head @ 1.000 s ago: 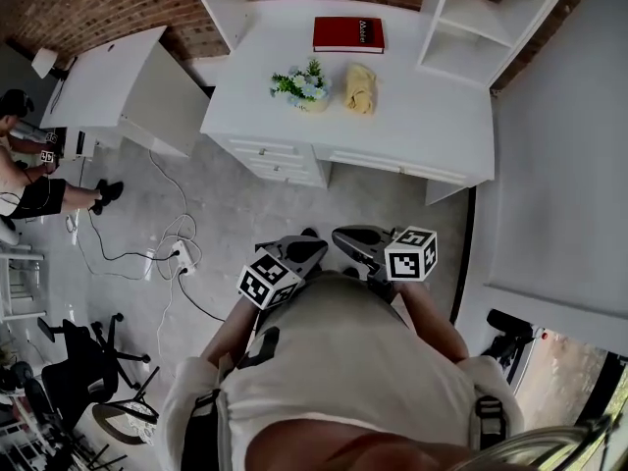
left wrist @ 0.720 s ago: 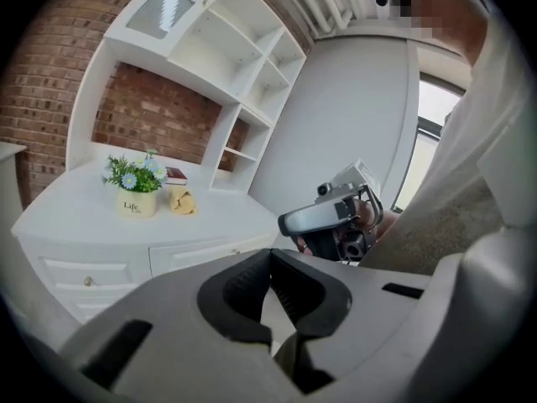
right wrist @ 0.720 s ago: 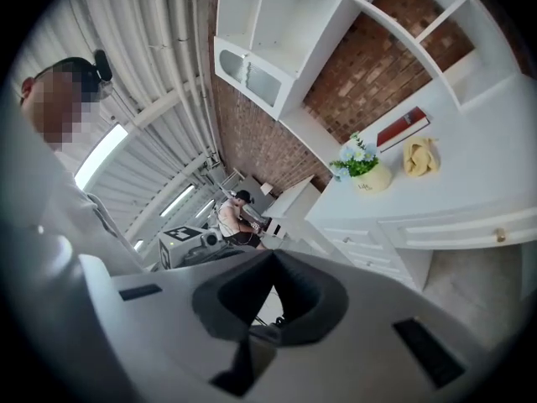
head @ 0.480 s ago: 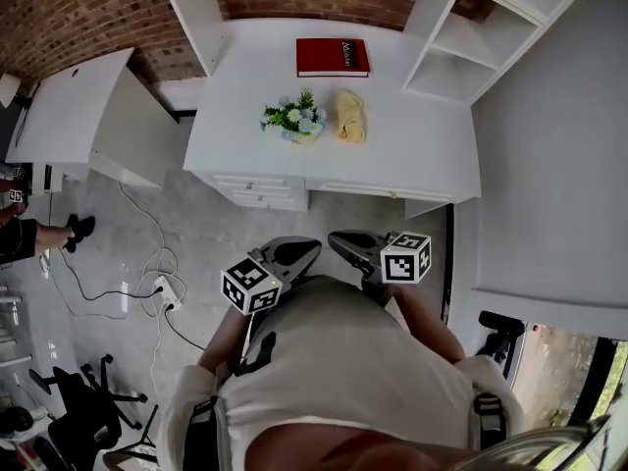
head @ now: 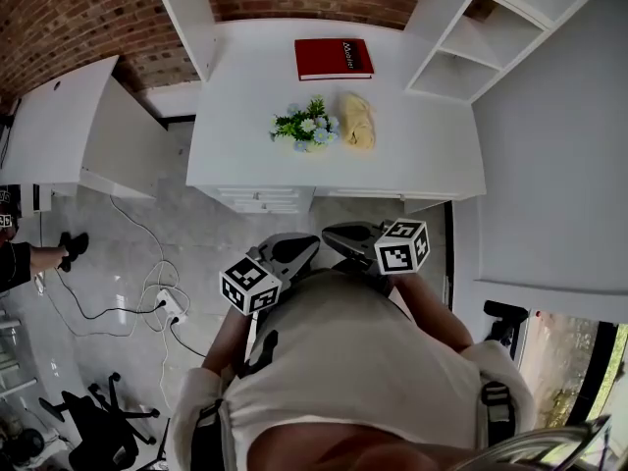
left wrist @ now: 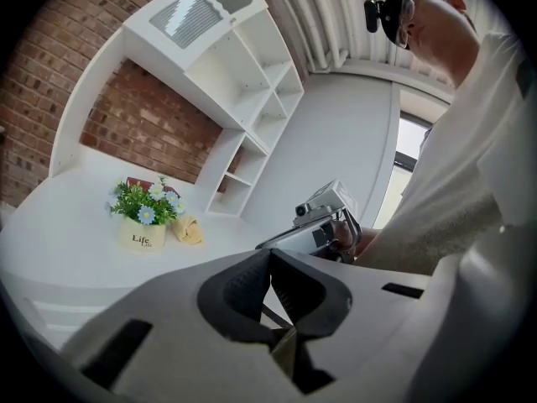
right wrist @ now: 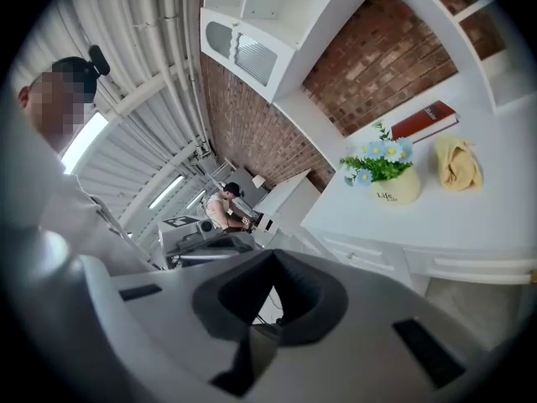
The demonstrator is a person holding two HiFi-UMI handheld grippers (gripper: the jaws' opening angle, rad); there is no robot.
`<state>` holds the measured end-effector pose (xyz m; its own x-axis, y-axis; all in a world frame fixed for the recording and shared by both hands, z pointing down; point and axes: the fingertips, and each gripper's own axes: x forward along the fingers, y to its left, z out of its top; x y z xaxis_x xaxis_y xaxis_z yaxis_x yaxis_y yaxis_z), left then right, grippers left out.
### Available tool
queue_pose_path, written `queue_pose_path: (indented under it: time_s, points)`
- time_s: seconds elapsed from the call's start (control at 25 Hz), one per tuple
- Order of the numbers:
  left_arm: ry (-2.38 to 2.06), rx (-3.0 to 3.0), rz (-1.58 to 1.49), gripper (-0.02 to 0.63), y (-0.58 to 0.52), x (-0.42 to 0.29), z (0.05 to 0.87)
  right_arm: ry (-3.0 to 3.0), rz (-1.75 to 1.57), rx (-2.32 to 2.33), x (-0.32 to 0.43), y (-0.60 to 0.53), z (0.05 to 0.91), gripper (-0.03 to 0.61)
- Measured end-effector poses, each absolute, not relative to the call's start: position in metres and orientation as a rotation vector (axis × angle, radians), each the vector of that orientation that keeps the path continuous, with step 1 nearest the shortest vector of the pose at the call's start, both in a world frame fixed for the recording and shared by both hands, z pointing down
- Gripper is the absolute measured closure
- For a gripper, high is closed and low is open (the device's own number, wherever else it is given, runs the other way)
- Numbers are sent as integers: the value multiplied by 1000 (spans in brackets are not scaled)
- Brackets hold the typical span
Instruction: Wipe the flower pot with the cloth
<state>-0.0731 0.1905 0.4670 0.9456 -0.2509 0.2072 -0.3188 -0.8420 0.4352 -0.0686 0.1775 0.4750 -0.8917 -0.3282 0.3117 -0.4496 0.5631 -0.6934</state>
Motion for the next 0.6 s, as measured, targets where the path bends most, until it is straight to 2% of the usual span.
queue_pose_path:
  time_s: [0.6]
  points:
    - [-500,2580,313,592,123,-43,479,-2619,1420,678,-26,92,488,568]
